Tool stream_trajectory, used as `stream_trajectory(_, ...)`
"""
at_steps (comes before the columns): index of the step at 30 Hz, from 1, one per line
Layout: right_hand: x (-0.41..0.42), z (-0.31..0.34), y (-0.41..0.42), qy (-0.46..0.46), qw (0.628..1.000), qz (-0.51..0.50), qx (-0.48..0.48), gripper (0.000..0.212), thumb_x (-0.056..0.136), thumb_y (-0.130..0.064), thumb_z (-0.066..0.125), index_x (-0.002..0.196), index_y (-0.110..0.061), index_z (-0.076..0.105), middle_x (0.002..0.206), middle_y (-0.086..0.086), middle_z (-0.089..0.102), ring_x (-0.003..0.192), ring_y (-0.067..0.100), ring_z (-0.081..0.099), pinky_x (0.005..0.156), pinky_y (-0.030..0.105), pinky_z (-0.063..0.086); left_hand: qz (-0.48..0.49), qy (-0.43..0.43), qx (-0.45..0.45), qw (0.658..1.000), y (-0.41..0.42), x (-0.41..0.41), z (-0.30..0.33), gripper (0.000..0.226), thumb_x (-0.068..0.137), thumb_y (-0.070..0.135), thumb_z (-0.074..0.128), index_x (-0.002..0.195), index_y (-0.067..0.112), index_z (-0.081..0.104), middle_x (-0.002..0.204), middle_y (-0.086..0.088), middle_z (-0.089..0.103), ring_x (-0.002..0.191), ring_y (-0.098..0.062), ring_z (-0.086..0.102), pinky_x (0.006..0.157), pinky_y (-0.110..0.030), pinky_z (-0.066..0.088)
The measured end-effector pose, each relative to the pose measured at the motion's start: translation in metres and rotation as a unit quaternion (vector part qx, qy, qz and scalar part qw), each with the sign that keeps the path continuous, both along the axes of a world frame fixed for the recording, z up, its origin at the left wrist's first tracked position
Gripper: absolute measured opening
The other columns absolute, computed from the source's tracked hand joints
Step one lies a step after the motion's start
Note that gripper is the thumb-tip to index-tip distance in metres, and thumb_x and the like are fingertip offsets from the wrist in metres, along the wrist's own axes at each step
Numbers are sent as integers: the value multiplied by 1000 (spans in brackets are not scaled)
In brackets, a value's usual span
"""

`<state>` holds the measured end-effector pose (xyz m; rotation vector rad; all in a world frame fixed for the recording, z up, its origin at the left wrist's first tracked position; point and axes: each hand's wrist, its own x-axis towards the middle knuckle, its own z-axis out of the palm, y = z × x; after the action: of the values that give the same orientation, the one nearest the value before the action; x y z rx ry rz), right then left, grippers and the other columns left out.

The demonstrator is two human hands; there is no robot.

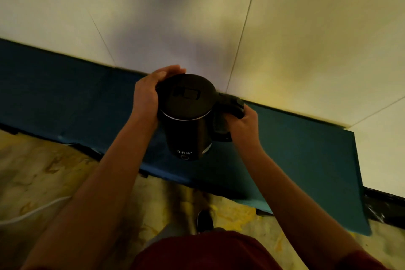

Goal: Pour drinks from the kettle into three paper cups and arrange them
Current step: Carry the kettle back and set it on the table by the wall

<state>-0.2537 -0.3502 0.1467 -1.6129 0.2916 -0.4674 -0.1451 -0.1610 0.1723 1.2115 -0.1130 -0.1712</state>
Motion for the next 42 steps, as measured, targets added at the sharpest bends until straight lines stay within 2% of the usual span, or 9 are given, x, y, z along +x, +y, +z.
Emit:
stream_trajectory(7, 56, -24, 1, 15, 1000, -14, 4, 29, 87, 0, 67, 99, -26, 74, 87, -12, 75, 84, 0, 70, 78, 14, 52, -27, 51, 9, 998, -1, 63, -20, 48, 101, 40, 43, 111, 8, 76, 119, -16, 73, 115, -32, 67, 105, -50, 49)
stream_trajectory(10, 70, -29, 4, 21, 999, -29, -10, 31, 83, -5, 64, 95, -32, 73, 82, -20, 76, 81, -5, 69, 75, 12, 52, -39, 57, 15, 998, -2, 79, -27, 52, 102, 45, 40, 113, 9, 75, 119, -16, 73, 116, -32, 67, 105, -51, 48)
stream_trajectory(14, 89, -39, 6, 40, 997, -54, -31, 45, 87, 2, 63, 96, -41, 72, 84, -26, 75, 81, -7, 69, 73, 8, 50, -64, 65, 22, 996, -7, 103, -38, 52, 103, 45, 38, 112, 11, 76, 119, -13, 73, 115, -30, 68, 105, -52, 48)
stream_trajectory(21, 119, -57, 4, 94, 989, -105, -41, 35, 89, 6, 60, 92, -28, 69, 65, -26, 67, 64, -9, 60, 62, 13, 49, -88, 82, 25, 992, -14, 142, -59, 50, 103, 42, 37, 109, 12, 77, 119, -13, 73, 117, -31, 66, 107, -53, 46)
stream_trajectory(26, 132, -77, 5, 146, 977, -154, -35, 32, 90, 5, 59, 75, -24, 59, 66, -7, 57, 56, -9, 55, 55, 10, 45, -115, 92, 48, 988, -22, 165, -82, 50, 102, 42, 36, 104, 15, 79, 116, -11, 74, 114, -30, 67, 106, -54, 46)
stream_trajectory(33, 131, -98, 8, 180, 971, -150, -47, 7, 92, 8, 59, 89, 3, 64, 75, 0, 61, 65, -4, 58, 65, 19, 49, -143, 113, 64, 981, -25, 176, -104, 53, 104, 38, 33, 97, 17, 80, 111, -10, 76, 109, -29, 70, 104, -51, 50)
stream_trajectory(37, 132, -107, 6, 184, 969, -153, -59, 13, 90, 10, 58, 86, -1, 62, 74, -2, 59, 66, -2, 58, 65, 20, 49, -147, 126, 74, 978, -30, 180, -114, 53, 105, 36, 32, 95, 18, 81, 109, -10, 77, 107, -29, 70, 103, -51, 50)
stream_trajectory(40, 133, -115, 4, 192, 969, -148, -55, 5, 90, 13, 57, 85, 10, 58, 73, 6, 55, 67, 12, 54, 64, 29, 46, -143, 117, 87, 979, -31, 180, -120, 53, 105, 37, 32, 98, 16, 80, 109, -9, 77, 107, -27, 70, 104, -51, 49)
stream_trajectory(42, 133, -118, 3, 187, 969, -151, -52, 4, 89, 15, 57, 85, 13, 56, 71, 7, 53, 66, 12, 51, 63, 27, 44, -153, 120, 89, 977, -32, 182, -121, 51, 103, 38, 34, 99, 16, 80, 110, -8, 77, 108, -26, 70, 105, -51, 49)
